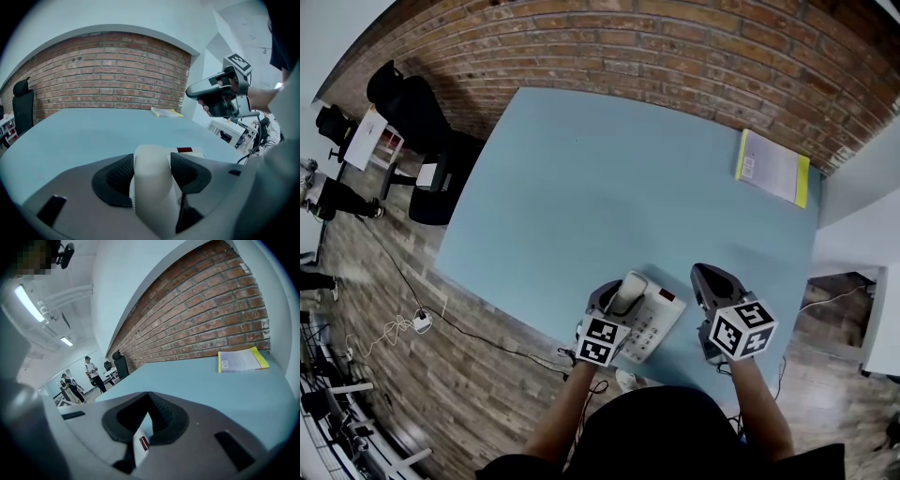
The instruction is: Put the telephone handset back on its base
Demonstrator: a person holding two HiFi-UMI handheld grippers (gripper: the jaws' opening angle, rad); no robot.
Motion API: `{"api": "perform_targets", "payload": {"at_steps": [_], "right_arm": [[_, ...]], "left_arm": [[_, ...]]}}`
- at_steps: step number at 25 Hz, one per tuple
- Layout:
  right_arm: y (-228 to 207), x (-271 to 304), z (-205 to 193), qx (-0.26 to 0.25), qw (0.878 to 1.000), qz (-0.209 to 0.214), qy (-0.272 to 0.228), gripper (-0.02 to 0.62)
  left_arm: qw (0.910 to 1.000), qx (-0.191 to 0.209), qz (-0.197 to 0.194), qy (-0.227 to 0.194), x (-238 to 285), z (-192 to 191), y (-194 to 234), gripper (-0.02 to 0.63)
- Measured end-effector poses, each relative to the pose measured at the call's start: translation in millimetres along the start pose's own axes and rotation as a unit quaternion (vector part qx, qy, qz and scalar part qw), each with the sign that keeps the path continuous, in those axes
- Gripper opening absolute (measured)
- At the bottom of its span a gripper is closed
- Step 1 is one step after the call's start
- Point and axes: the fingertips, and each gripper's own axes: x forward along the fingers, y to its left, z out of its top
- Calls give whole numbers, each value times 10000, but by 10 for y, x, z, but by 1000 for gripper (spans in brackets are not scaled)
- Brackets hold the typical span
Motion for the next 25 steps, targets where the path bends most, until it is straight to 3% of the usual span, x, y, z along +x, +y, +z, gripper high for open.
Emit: {"api": "perform_targets", "payload": {"at_steps": [11, 25], "right_arm": [[49, -68, 18, -65, 10000, 32, -16, 12], [261, -235, 41, -162, 9997, 96, -161, 12]], "left_arm": [[9999, 32, 32, -135, -100, 60, -17, 247], [9990, 137, 85, -417, -418, 143, -104, 160]]}}
